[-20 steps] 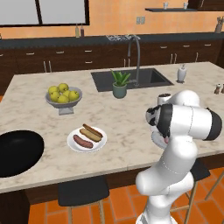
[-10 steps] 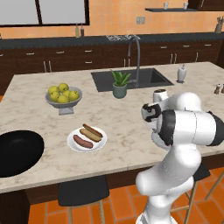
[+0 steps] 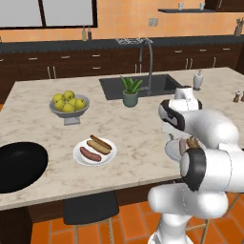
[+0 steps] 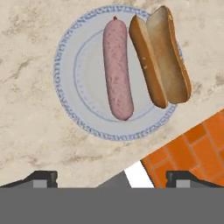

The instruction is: Place one bun and one sausage from the bowl on each plate.

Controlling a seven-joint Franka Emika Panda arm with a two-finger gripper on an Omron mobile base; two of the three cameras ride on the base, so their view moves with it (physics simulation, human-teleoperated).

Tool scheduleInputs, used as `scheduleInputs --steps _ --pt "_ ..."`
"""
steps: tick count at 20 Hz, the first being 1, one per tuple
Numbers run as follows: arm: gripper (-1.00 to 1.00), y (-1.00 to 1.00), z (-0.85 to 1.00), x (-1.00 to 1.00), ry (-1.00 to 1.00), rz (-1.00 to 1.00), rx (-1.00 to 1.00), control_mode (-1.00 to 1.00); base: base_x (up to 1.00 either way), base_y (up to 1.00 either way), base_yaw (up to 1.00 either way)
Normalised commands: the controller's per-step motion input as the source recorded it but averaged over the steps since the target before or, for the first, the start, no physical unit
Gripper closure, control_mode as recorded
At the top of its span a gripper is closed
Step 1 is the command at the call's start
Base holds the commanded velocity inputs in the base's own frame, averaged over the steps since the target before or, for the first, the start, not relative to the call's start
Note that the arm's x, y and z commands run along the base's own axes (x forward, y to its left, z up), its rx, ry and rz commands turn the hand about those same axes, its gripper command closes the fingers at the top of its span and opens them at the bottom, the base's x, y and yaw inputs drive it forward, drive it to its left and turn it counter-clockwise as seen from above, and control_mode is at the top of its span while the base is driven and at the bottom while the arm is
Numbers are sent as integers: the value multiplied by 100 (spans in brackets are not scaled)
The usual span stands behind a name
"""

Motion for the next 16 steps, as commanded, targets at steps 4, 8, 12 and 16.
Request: scheduleInputs --steps 4,8,12,16 --pt "-100 90 35 -61 0 14 0 -100 0 0 0" --pt "-100 100 0 -71 -4 15 -3 -100 0 0 0" --pt "-100 96 0 -95 -15 16 -6 -100 0 0 0" --pt "-100 62 -16 -46 1 19 -1 -100 0 0 0"
